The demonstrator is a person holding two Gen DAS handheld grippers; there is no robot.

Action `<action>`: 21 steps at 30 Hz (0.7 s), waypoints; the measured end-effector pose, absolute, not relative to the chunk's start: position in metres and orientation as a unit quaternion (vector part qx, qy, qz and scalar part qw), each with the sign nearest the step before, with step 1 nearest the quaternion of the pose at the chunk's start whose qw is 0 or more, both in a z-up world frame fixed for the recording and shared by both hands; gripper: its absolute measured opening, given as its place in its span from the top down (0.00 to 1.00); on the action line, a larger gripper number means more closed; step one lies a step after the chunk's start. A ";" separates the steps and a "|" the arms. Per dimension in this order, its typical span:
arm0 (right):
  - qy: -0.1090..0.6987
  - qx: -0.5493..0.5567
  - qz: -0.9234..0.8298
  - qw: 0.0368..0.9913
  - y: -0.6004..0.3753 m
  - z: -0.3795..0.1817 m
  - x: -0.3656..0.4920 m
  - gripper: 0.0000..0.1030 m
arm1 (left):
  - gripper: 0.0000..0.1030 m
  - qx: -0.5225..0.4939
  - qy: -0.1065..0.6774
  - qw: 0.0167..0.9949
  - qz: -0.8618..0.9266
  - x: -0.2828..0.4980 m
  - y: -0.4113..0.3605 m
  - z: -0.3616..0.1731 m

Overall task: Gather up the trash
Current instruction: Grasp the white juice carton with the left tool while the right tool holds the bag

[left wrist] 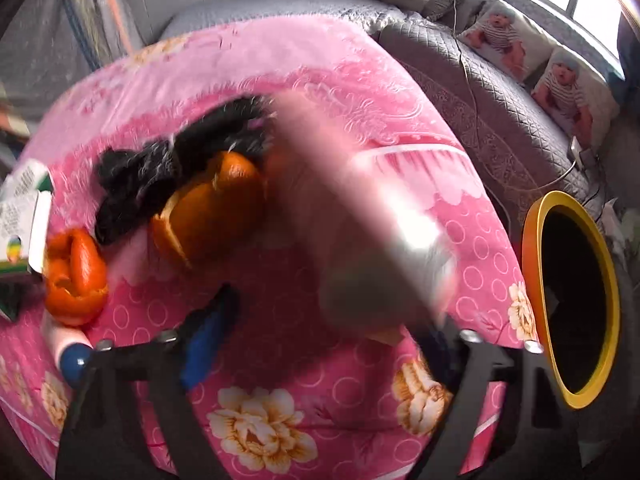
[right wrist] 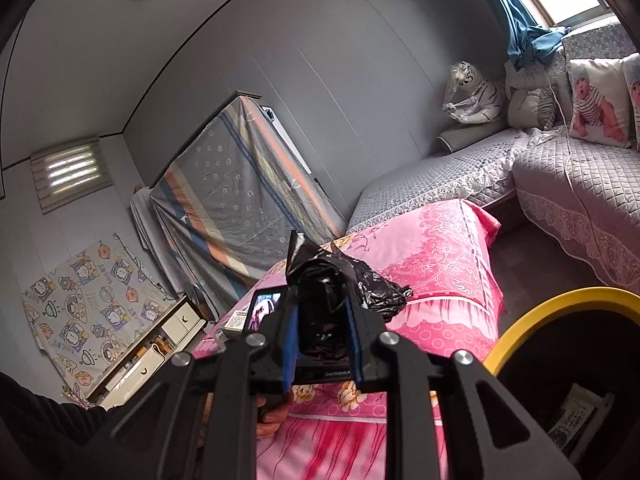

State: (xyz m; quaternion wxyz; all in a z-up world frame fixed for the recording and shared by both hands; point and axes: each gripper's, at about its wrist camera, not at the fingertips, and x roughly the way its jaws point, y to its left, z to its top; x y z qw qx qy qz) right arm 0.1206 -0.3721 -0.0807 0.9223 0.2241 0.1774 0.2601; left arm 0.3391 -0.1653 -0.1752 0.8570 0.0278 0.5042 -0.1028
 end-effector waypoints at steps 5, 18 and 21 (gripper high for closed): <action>0.176 0.214 0.260 0.925 -0.363 -0.075 0.117 0.81 | 0.83 0.012 0.495 0.862 -0.103 0.332 -0.146 -0.168; 0.187 0.193 0.283 0.921 -0.333 -0.072 0.127 0.81 | 0.24 0.013 0.423 0.891 -0.162 0.300 -0.131 -0.128; 0.189 0.198 0.287 0.918 -0.329 -0.073 0.131 0.81 | 0.24 0.021 0.450 0.879 -0.159 0.325 -0.148 -0.135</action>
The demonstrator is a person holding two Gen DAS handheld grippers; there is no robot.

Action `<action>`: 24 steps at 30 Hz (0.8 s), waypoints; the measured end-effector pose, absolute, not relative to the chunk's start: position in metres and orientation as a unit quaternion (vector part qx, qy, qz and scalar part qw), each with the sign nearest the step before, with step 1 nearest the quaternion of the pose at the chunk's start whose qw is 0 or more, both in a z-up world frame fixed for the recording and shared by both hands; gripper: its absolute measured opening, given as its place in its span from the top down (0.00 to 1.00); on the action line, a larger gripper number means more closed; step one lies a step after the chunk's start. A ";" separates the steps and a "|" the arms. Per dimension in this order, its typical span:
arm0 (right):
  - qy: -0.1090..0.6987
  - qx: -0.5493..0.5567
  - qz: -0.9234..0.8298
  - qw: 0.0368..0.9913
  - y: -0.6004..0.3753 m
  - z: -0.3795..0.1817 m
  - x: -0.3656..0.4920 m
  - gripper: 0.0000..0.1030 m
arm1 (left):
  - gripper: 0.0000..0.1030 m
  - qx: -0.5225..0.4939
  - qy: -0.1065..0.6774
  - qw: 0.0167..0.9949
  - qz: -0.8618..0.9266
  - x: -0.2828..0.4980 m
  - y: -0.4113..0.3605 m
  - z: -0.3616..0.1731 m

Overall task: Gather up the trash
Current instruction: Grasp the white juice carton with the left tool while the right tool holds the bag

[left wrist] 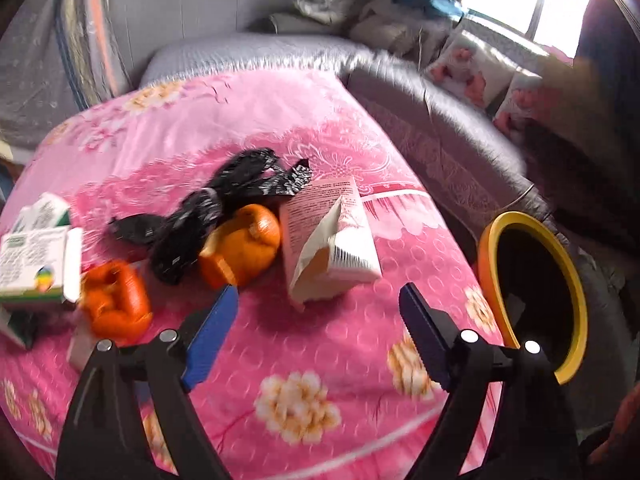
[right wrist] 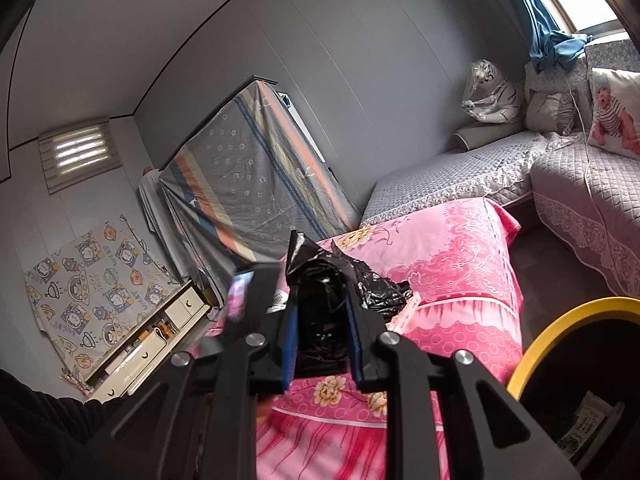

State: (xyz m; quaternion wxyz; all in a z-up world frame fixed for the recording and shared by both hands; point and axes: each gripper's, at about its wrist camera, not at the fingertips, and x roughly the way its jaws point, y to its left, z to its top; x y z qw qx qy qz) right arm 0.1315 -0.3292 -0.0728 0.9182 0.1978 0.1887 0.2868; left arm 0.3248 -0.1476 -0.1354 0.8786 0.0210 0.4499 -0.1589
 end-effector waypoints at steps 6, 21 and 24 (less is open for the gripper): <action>0.190 0.194 0.287 0.919 -0.330 -0.073 0.131 0.81 | 0.24 0.053 0.479 0.867 -0.125 0.375 -0.174 -0.156; 0.178 0.212 0.270 0.922 -0.349 -0.073 0.121 0.81 | 0.58 0.010 0.451 0.885 -0.111 0.375 -0.140 -0.157; 0.180 0.210 0.270 0.922 -0.348 -0.073 0.117 0.81 | 0.58 0.001 0.428 0.896 -0.118 0.358 -0.122 -0.142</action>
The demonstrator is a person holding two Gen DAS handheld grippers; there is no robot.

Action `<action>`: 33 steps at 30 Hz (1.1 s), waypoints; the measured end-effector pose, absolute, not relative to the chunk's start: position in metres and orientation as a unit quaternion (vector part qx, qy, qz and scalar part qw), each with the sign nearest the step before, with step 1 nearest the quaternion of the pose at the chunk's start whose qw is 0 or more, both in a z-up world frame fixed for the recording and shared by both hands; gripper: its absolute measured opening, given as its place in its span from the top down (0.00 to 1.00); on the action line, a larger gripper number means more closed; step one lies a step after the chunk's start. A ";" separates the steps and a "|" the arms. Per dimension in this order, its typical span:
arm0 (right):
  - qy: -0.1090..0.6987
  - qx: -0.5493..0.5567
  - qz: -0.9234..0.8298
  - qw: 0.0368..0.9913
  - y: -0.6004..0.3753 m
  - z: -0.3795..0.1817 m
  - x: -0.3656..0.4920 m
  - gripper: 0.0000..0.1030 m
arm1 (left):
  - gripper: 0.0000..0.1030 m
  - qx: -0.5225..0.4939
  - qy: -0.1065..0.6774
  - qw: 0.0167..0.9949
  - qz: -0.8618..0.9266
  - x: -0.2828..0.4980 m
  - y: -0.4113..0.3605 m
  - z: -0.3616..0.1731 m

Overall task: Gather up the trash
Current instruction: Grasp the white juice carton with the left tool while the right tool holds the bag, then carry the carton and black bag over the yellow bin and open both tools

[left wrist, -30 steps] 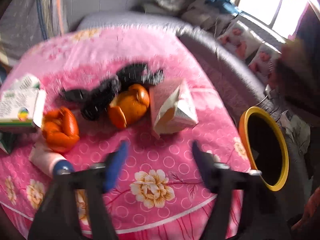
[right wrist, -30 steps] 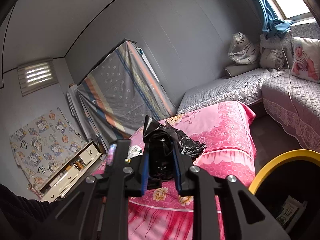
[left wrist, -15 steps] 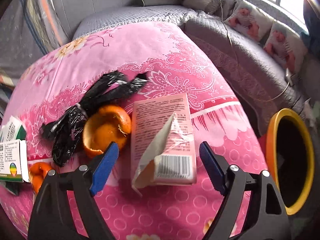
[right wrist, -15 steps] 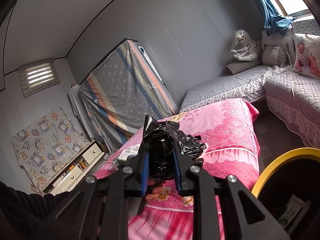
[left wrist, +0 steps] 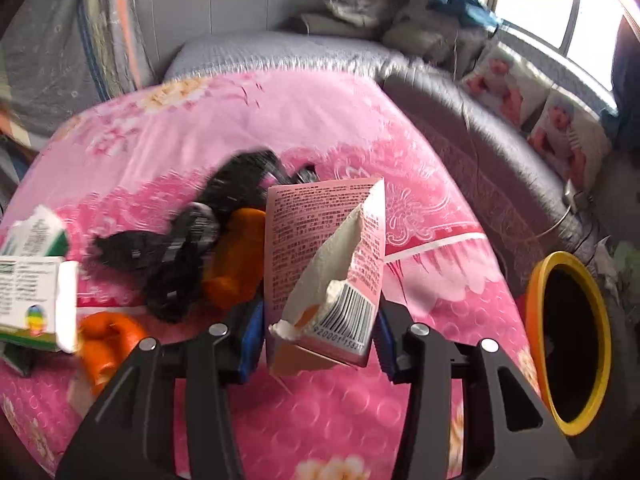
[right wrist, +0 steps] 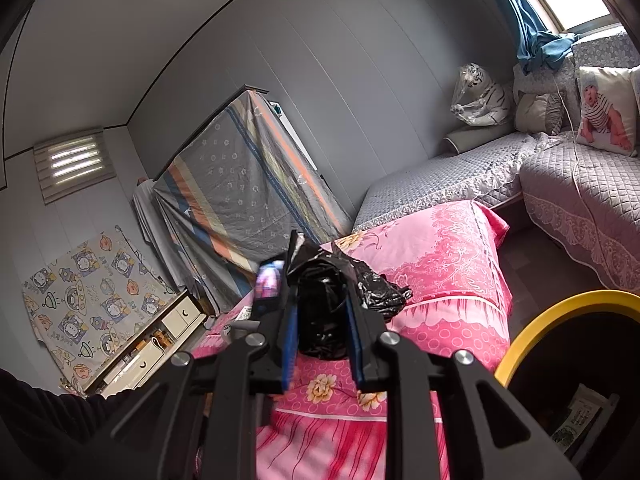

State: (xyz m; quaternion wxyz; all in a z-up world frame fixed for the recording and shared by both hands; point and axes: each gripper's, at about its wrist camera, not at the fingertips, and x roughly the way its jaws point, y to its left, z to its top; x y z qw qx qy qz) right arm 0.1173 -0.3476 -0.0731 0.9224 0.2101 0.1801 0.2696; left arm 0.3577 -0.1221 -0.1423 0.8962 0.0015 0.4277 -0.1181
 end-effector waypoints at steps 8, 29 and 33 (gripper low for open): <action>0.168 0.217 0.264 0.925 -0.356 -0.068 0.107 0.81 | 0.58 -0.029 0.357 0.918 -0.168 0.284 -0.082 -0.081; 0.179 0.280 0.012 0.943 -0.467 -0.123 0.083 0.81 | 0.55 0.035 0.339 0.863 -0.373 0.254 -0.266 -0.089; 0.201 0.300 -0.025 0.932 -0.487 -0.147 0.085 0.81 | 0.54 0.039 0.356 0.850 -0.387 0.262 -0.308 -0.113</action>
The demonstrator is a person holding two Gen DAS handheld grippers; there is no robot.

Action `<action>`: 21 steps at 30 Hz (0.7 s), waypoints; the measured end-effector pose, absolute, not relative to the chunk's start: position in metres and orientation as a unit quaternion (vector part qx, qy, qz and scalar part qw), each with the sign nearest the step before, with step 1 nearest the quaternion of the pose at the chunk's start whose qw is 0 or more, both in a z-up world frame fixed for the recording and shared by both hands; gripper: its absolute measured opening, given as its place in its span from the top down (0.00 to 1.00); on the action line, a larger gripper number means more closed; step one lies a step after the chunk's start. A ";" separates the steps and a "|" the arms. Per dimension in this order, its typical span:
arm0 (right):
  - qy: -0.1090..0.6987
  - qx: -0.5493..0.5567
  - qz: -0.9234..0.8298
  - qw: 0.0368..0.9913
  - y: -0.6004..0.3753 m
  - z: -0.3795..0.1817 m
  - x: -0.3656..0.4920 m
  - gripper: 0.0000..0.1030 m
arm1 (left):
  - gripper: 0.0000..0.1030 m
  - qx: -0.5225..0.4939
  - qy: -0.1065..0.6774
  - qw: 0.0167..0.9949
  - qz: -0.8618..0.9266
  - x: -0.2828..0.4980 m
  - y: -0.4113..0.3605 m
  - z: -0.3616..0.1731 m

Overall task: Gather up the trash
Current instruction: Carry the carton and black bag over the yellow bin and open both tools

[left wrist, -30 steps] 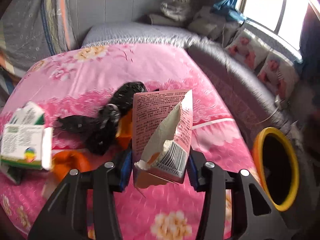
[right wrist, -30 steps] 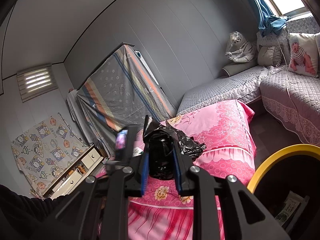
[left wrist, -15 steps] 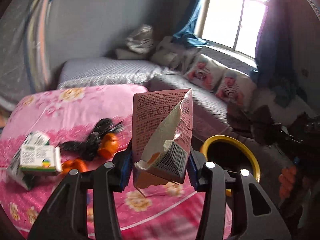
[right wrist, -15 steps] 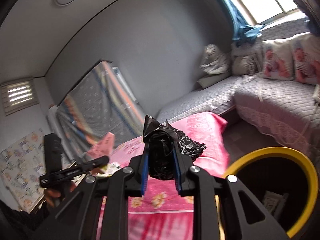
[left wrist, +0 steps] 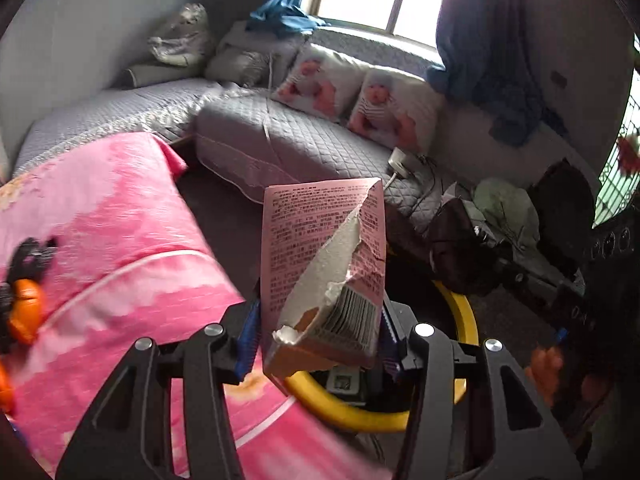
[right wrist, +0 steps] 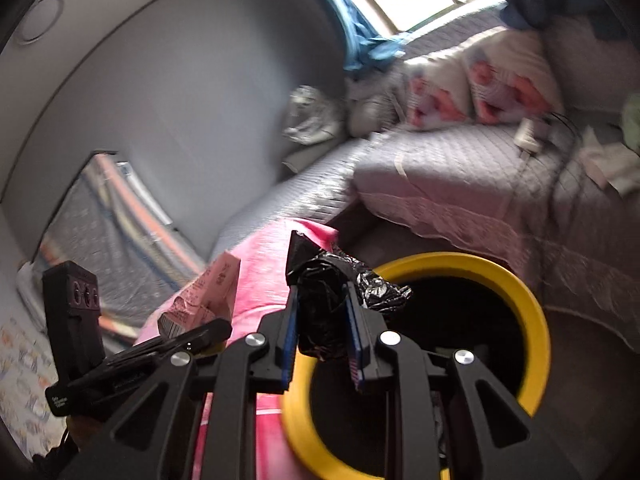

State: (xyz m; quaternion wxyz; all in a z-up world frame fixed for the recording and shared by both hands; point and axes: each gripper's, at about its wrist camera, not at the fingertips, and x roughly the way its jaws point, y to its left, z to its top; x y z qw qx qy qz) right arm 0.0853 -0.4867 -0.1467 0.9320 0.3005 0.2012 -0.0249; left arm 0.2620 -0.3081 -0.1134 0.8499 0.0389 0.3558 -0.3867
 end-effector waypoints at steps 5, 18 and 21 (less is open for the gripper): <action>0.232 0.325 -0.044 0.916 -0.509 -0.178 0.092 0.78 | 0.48 0.034 0.380 0.844 -0.377 0.274 -0.338 -0.139; 0.219 0.324 -0.081 0.917 -0.523 -0.179 0.083 0.34 | 0.14 -0.060 0.353 0.867 -0.346 0.281 -0.287 -0.105; 0.225 0.291 -0.067 0.927 -0.506 -0.168 0.087 0.33 | 0.13 -0.097 0.331 0.872 -0.348 0.284 -0.253 -0.071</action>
